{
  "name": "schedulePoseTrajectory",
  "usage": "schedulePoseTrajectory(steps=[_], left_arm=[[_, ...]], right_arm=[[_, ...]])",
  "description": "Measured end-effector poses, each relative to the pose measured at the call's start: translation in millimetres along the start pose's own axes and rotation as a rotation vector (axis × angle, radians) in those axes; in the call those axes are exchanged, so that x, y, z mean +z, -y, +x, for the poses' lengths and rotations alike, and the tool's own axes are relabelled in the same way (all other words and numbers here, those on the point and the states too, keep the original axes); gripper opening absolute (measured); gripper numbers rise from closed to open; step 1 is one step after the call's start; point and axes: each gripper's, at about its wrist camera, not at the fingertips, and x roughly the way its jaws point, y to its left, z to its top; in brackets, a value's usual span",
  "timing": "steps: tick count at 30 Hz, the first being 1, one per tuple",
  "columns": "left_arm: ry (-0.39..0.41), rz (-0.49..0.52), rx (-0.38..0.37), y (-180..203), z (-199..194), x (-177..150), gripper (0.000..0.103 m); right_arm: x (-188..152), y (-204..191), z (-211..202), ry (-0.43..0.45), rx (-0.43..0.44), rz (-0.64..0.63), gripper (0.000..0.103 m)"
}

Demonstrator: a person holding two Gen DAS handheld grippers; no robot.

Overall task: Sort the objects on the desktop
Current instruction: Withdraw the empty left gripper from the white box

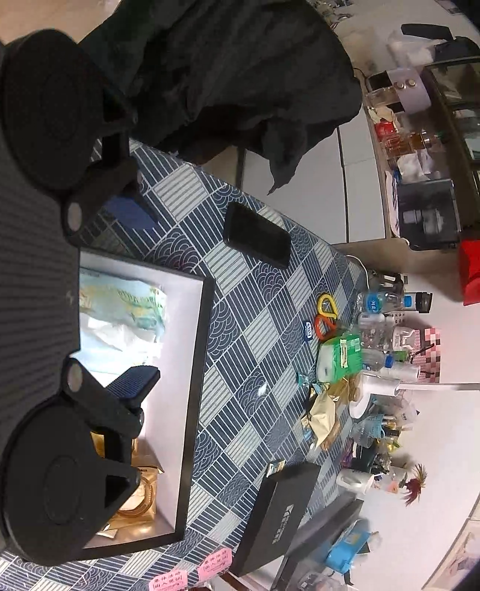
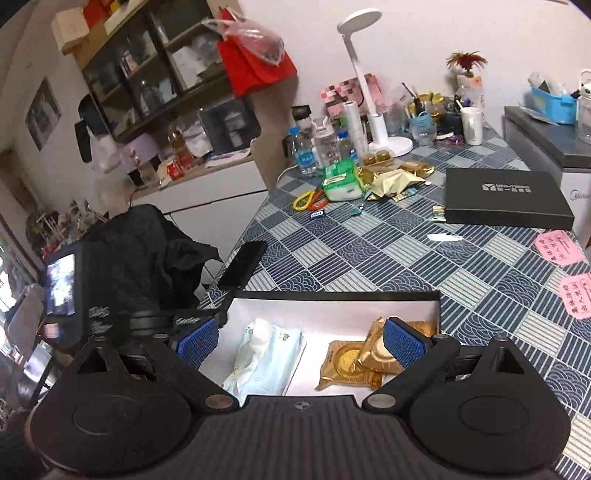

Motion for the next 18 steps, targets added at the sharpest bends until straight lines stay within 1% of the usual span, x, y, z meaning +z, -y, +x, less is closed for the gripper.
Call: schedulePoseTrajectory(steps=[2, 4, 11, 13, 18], left_arm=[[-0.002, -0.004, 0.005, -7, -3, 1, 0.097], [-0.004, -0.003, 0.014, -14, -4, 3, 0.102], [-0.018, -0.027, 0.006, -38, 4, 8, 0.103], [-0.023, -0.029, 0.005, -43, 8, 8, 0.103], [-0.004, -0.042, -0.001, -53, 15, 11, 0.103]], right_arm=[[6, -5, 8, 0.0, -0.009, -0.009, 0.097], [13, -9, 16, 0.001, -0.019, -0.02, 0.097], [45, -22, 48, 0.013, -0.049, -0.071, 0.097], [56, -21, 59, 0.012, -0.072, -0.086, 0.097], [86, -9, 93, -0.007, -0.144, -0.124, 0.097]])
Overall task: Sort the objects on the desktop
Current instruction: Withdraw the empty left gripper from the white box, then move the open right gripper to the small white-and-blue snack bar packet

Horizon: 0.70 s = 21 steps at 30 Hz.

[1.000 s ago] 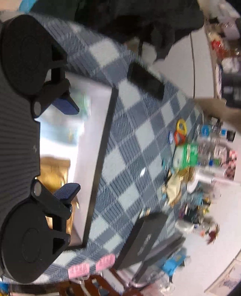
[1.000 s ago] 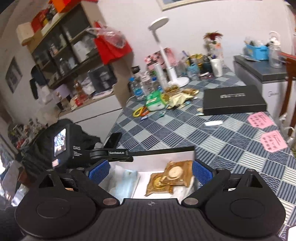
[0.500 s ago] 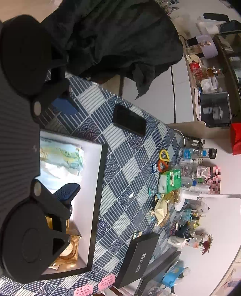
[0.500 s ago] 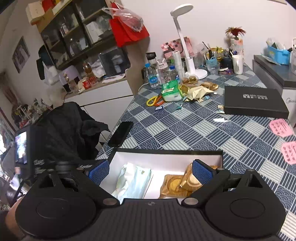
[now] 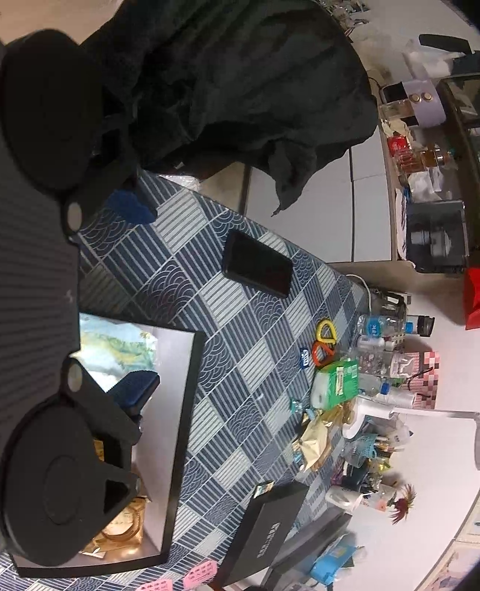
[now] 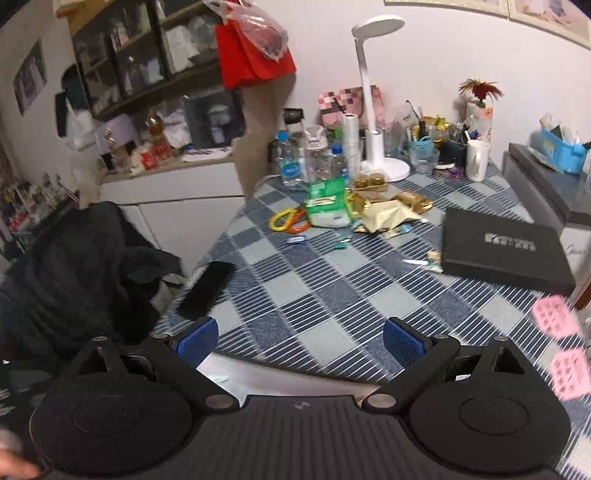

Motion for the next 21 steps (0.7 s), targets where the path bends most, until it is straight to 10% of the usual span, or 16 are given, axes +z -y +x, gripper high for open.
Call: schedulePoseTrajectory(steps=[8, 21], left_arm=[[-0.018, -0.016, -0.023, -9, 22, 15, 0.103], [-0.058, -0.014, -0.048, -8, 54, 30, 0.103]], right_arm=[[57, 41, 79, -0.082, -0.004, 0.04, 0.096], [106, 126, 233, -0.236, -0.001, 0.263, 0.05]])
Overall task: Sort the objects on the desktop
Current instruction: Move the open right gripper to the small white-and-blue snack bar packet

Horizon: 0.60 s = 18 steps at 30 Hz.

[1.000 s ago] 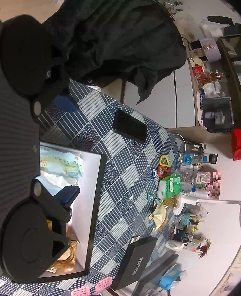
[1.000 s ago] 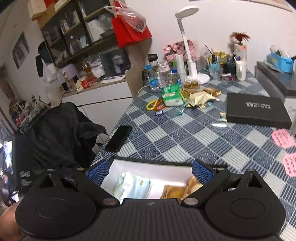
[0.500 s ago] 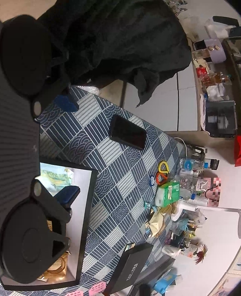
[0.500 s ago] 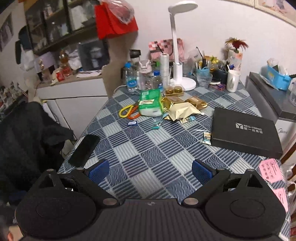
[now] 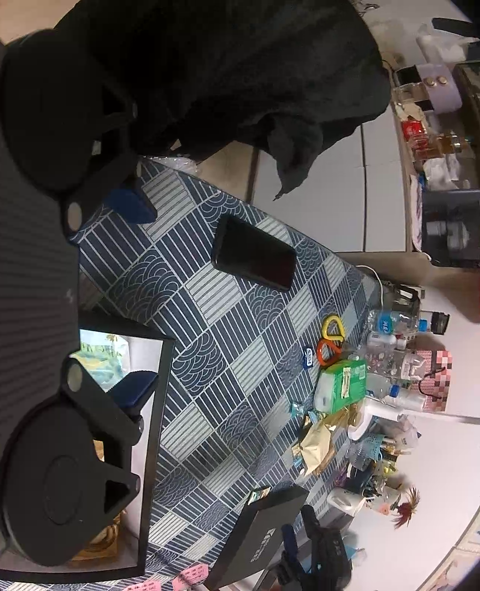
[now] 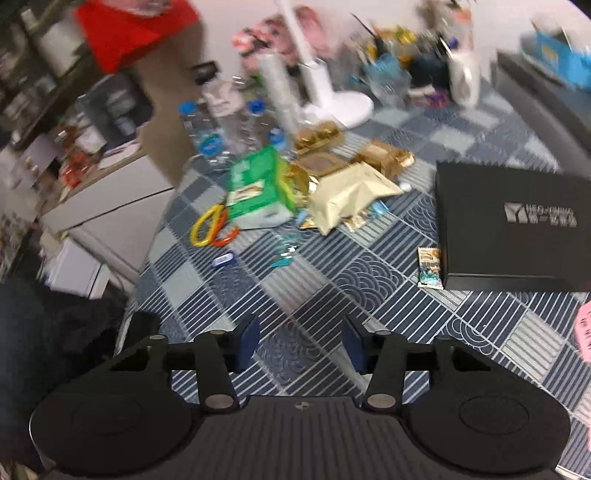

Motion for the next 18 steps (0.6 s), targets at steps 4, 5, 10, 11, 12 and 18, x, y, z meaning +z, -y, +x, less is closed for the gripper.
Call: schedulePoseTrajectory(steps=[4, 5, 10, 11, 12, 18], left_arm=[[-0.011, 0.002, 0.01, 1, 10, 2, 0.103], [-0.009, 0.01, 0.015, 2, 12, 3, 0.103], [-0.022, -0.003, 0.001, 5, 22, 4, 0.103], [-0.026, -0.013, -0.001, 6, 24, 5, 0.103], [-0.03, -0.02, -0.001, 6, 27, 5, 0.103], [-0.05, -0.023, 0.007, 11, 39, 4, 0.103]], right_arm=[[18, 23, 42, -0.026, -0.052, 0.05, 0.05], [22, 29, 52, -0.031, -0.068, 0.06, 0.05], [34, 50, 91, -0.06, -0.151, 0.076, 0.052], [36, 53, 100, -0.068, -0.17, 0.073, 0.052], [37, 55, 107, -0.074, -0.189, 0.066, 0.052], [41, 62, 136, -0.076, -0.283, 0.049, 0.052]])
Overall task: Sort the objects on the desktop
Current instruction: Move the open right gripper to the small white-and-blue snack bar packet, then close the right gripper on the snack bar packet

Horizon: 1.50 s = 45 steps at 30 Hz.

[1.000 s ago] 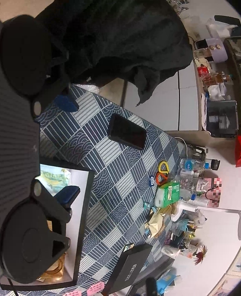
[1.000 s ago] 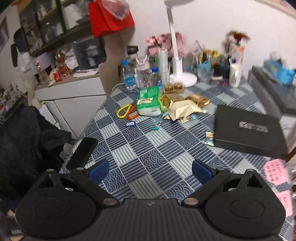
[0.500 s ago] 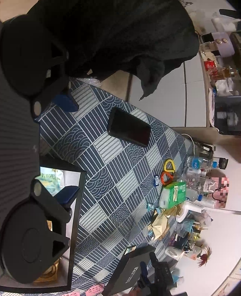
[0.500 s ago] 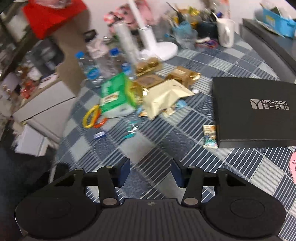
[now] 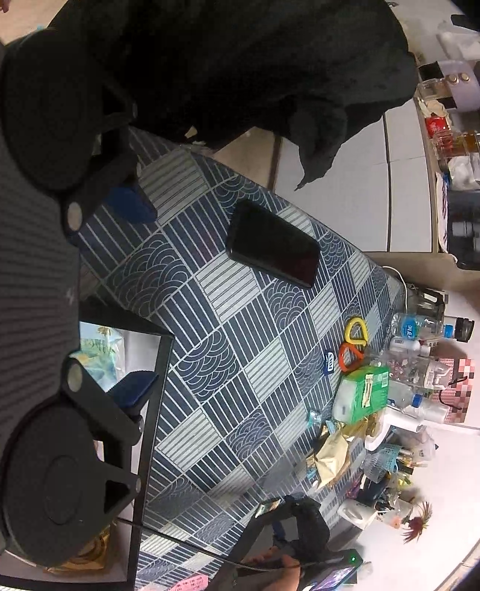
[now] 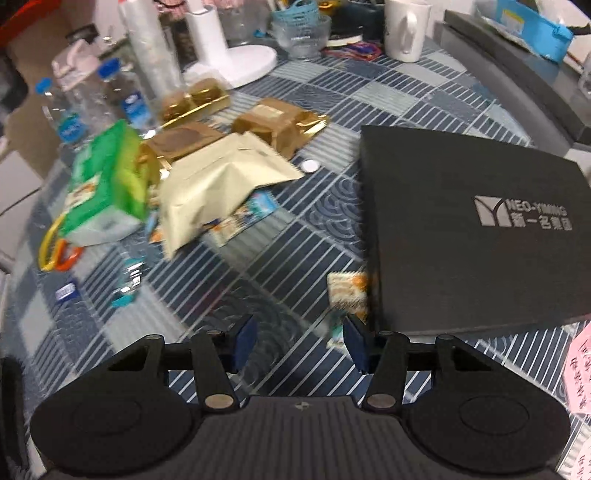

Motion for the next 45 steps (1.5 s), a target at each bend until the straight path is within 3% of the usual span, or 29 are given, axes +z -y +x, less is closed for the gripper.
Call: schedulePoseTrajectory(steps=[10, 16, 22, 27, 31, 34, 36, 39, 41, 45], left_arm=[[-0.031, 0.01, -0.031, 10, 8, 1, 0.103], [-0.044, 0.005, -0.043, 11, 11, 1, 0.103], [-0.053, 0.008, -0.053, 12, 13, -1, 0.103], [-0.056, 0.0, -0.053, 10, 14, -2, 0.103], [-0.064, -0.015, -0.051, 7, 17, -2, 0.103], [-0.069, -0.019, -0.048, 6, 20, -1, 0.103], [-0.069, -0.019, -0.048, 6, 20, -1, 0.103], [-0.068, -0.017, -0.052, 7, 21, -1, 0.103], [-0.069, -0.013, -0.054, 9, 21, -1, 0.103], [-0.071, -0.009, -0.053, 10, 21, -3, 0.103]], right_arm=[[0, -5, 27, 0.021, -0.087, -0.006, 0.058], [-6, -15, 32, 0.006, -0.015, -0.034, 0.073], [-3, -22, 20, 0.007, 0.12, -0.022, 0.07], [3, -17, 21, 0.017, 0.014, -0.059, 0.07], [2, -2, 34, -0.001, -0.006, -0.011, 0.065], [-2, -2, 38, 0.018, -0.025, 0.009, 0.067], [-5, -8, 39, 0.021, -0.024, 0.0, 0.073], [-8, -19, 37, 0.004, 0.064, -0.028, 0.074], [-9, -26, 34, -0.011, 0.131, -0.034, 0.071], [-12, -36, 30, -0.008, 0.079, -0.086, 0.058]])
